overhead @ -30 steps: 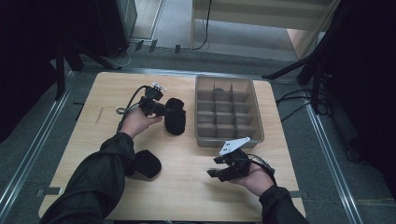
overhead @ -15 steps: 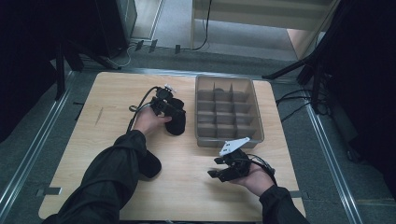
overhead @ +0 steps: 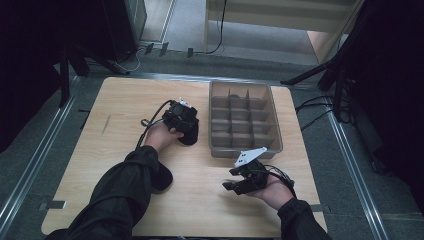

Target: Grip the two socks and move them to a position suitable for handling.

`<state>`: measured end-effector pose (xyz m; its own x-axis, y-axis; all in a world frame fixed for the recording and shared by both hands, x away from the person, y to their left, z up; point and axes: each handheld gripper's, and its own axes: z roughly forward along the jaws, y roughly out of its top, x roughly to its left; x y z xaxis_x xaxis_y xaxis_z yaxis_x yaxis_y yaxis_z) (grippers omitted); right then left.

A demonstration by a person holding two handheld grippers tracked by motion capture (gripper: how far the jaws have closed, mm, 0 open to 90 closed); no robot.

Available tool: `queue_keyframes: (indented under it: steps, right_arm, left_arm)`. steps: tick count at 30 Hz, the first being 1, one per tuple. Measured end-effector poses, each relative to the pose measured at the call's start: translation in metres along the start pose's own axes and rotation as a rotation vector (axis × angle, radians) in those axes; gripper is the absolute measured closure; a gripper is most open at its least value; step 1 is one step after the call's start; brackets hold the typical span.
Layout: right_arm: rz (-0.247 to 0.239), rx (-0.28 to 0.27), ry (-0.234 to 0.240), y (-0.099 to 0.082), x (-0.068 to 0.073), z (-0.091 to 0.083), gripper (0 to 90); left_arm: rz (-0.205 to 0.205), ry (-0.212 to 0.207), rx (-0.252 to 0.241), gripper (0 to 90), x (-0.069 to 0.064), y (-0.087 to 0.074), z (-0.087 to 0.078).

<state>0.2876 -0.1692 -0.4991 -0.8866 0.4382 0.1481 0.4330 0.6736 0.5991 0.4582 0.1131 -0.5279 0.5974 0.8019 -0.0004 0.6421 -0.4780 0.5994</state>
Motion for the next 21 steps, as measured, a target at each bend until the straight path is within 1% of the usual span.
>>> queue_keyframes:
  steps: [1, 4, 5, 6, 7, 8, 9, 10, 11, 12, 13, 14, 15, 16, 17, 18, 19, 20, 21]
  right_arm:
    - [-0.002, 0.002, -0.001, 0.000, 0.000, 0.000, 42.7]
    - [-0.007, 0.006, -0.005, 0.000, 0.001, 0.001, 42.7]
    - [-0.006, 0.007, -0.003, 0.000, 0.002, 0.001, 42.7]
    - [-0.009, 0.008, -0.003, 0.001, 0.002, 0.001, 42.7]
    - [-0.009, 0.008, -0.003, 0.001, 0.002, 0.001, 42.7]
    - [-0.011, 0.009, -0.004, 0.001, 0.002, 0.001, 42.7]
    - [-0.011, 0.010, -0.008, 0.000, 0.002, 0.001, 42.7]
    - [-0.011, 0.010, -0.008, 0.000, 0.002, 0.001, 42.7]
    - [-0.009, 0.003, -0.012, 0.000, 0.001, 0.000, 42.7]
    - [-0.007, 0.001, -0.012, 0.000, 0.000, -0.001, 42.7]
    - [-0.006, -0.003, -0.013, -0.001, -0.001, -0.001, 42.7]
    - [-0.006, -0.003, -0.013, -0.001, -0.001, -0.001, 42.7]
    - [-0.002, -0.005, -0.012, -0.001, -0.002, -0.002, 42.8]
    - [-0.001, -0.005, -0.012, -0.001, -0.002, -0.002, 42.8]
    - [-0.001, -0.005, -0.012, -0.001, -0.002, -0.002, 42.8]
    - [-0.004, -0.004, -0.011, -0.001, -0.001, -0.001, 42.8]
    - [-0.004, -0.004, -0.011, -0.001, -0.001, -0.001, 42.8]
    - [-0.009, -0.005, -0.009, 0.000, 0.000, -0.001, 42.8]
    - [-0.011, -0.006, -0.007, 0.000, 0.001, -0.001, 42.8]
  left_arm:
    - [0.000, 0.001, 0.003, 49.5, 0.000, -0.001, -0.001]
    - [0.004, 0.001, 0.013, 63.9, 0.000, -0.001, -0.003]
    - [0.006, -0.004, 0.019, 63.9, -0.001, -0.001, -0.004]
    - [-0.004, -0.015, 0.036, 74.0, 0.000, -0.001, -0.006]
    - [-0.004, -0.015, 0.036, 79.6, 0.000, -0.001, -0.006]
    - [-0.041, -0.047, 0.086, 79.6, 0.003, 0.002, -0.009]
    - [-0.076, -0.068, 0.106, 84.5, 0.006, 0.004, -0.011]
    - [-0.121, -0.100, 0.102, 84.5, 0.008, 0.005, -0.016]
    - [-0.150, -0.100, 0.061, 85.0, 0.010, 0.008, -0.031]
    - [-0.161, -0.101, 0.046, 85.1, 0.011, 0.010, -0.040]
    - [-0.167, -0.100, 0.034, 85.1, 0.011, 0.012, -0.049]
    - [-0.167, -0.100, 0.034, 85.1, 0.011, 0.012, -0.049]
    - [-0.167, -0.100, 0.020, 85.1, 0.012, 0.014, -0.065]
    - [-0.167, -0.100, 0.020, 85.1, 0.012, 0.014, -0.065]
    - [-0.176, -0.099, 0.012, 85.1, 0.012, 0.013, -0.073]
    - [-0.194, -0.109, -0.004, 85.1, 0.014, 0.011, -0.088]
    - [-0.194, -0.109, -0.004, 85.1, 0.014, 0.011, -0.088]
    - [-0.201, -0.106, -0.012, 85.1, 0.013, 0.010, -0.095]
    - [-0.209, -0.103, -0.022, 85.1, 0.014, 0.005, -0.109]
